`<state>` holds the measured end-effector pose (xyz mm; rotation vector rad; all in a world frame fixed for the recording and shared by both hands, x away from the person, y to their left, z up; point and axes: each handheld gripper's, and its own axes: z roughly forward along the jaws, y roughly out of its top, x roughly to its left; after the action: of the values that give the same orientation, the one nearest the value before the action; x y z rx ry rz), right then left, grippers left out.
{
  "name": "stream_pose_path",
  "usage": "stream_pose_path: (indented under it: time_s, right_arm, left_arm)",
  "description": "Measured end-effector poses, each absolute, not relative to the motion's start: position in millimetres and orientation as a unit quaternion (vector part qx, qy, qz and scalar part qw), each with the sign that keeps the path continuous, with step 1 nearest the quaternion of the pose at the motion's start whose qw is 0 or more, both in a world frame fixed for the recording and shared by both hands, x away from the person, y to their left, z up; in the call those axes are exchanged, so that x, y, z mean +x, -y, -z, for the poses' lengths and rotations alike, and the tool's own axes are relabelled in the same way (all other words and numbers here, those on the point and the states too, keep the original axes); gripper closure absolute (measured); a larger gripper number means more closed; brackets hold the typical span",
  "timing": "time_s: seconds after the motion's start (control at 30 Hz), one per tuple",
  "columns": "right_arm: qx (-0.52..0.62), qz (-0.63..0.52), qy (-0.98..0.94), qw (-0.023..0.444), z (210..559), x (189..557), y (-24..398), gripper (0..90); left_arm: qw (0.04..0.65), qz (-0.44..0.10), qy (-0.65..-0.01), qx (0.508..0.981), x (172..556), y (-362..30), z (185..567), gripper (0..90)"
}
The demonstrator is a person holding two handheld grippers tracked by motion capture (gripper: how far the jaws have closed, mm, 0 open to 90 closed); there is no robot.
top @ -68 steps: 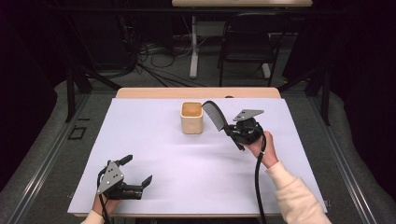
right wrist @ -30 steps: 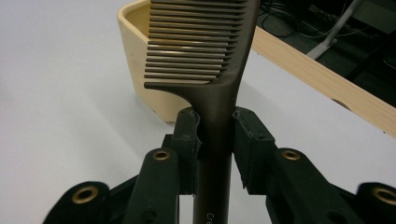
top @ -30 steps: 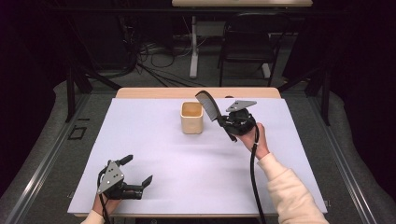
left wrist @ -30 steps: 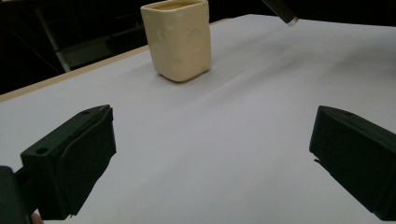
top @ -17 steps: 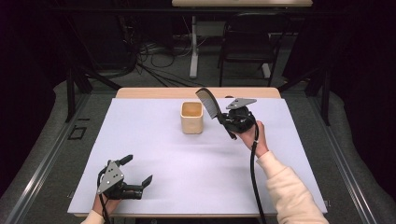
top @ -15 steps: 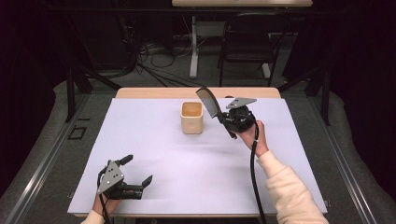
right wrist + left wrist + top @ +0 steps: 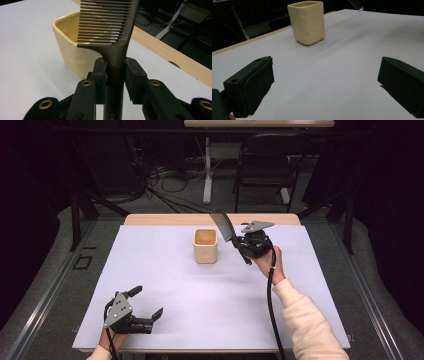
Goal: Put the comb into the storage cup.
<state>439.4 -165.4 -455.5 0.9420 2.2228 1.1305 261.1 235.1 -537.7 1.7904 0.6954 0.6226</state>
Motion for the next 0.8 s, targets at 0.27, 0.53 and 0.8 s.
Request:
stream_pose_path:
  time_s: [0.27,0.53,0.8]
  right_arm:
    - [0.348,-0.413,-0.806,0.243,455.9,445.7,165.6,71.7]
    - [0.349,-0.42,-0.801,0.246,450.2,450.6,162.5,71.7]
    - [0.345,-0.424,-0.799,0.249,444.9,453.6,158.0,71.7]
  left_arm:
    - [0.534,-0.261,-0.291,0.75,261.0,-234.7,537.7,0.5]
    - [0.533,-0.261,-0.292,0.75,261.2,-235.0,537.8,0.5]
    - [0.533,-0.261,-0.292,0.75,261.3,-235.0,537.8,0.4]
